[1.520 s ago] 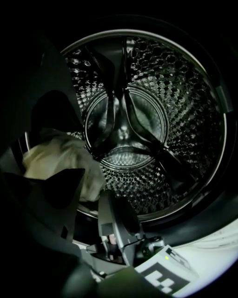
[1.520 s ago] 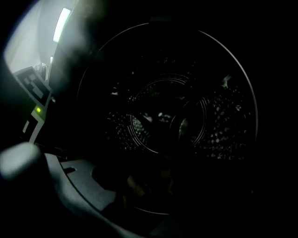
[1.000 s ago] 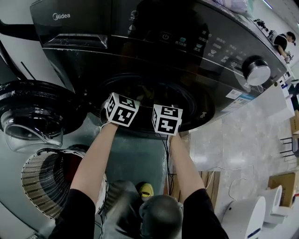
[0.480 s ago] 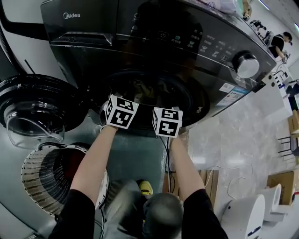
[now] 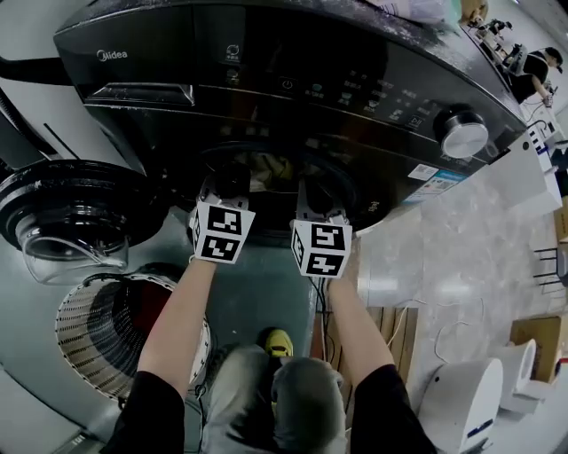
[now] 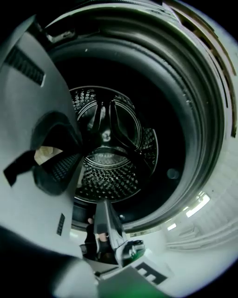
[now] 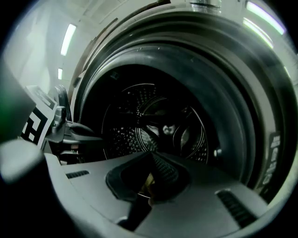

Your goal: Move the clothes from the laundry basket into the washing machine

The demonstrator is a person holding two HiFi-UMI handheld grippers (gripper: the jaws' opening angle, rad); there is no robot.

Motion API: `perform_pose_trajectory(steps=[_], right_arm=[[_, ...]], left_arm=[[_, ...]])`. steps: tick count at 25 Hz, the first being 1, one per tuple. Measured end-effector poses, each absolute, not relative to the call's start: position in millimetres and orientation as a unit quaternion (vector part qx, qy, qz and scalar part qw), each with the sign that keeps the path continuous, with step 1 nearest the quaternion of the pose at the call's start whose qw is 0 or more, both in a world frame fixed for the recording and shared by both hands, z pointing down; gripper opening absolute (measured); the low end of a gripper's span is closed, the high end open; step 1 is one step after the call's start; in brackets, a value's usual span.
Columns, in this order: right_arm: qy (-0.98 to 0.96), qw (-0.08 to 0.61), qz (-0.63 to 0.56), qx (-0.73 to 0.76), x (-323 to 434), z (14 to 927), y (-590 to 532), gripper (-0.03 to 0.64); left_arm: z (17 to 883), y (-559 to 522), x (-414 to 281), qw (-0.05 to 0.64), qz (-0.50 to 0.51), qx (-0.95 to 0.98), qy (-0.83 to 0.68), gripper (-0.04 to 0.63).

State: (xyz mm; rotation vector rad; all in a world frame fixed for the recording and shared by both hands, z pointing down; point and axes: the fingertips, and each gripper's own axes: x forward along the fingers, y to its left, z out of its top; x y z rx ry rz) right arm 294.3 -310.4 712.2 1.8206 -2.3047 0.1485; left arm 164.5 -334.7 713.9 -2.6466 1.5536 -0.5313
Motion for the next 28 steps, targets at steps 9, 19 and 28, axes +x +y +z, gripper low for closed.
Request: perform_pose_trajectory(steps=[9, 19, 28], right_arm=[[-0.781, 0.099, 0.101, 0.608, 302, 671, -262, 0.003], [-0.78, 0.086, 0.145, 0.602, 307, 576, -210, 0.003], [-0.773, 0.074, 0.17, 0.606, 326, 471, -179, 0.005]], left_arm=[[667, -287, 156, -0.013, -0.19, -0.858, 0.476, 0.012], [567, -233, 129, -0.045, -0.187, -0.853, 0.486, 0.012], [461, -208, 113, -0.058, -0.187, -0.85, 0.488, 0.012]])
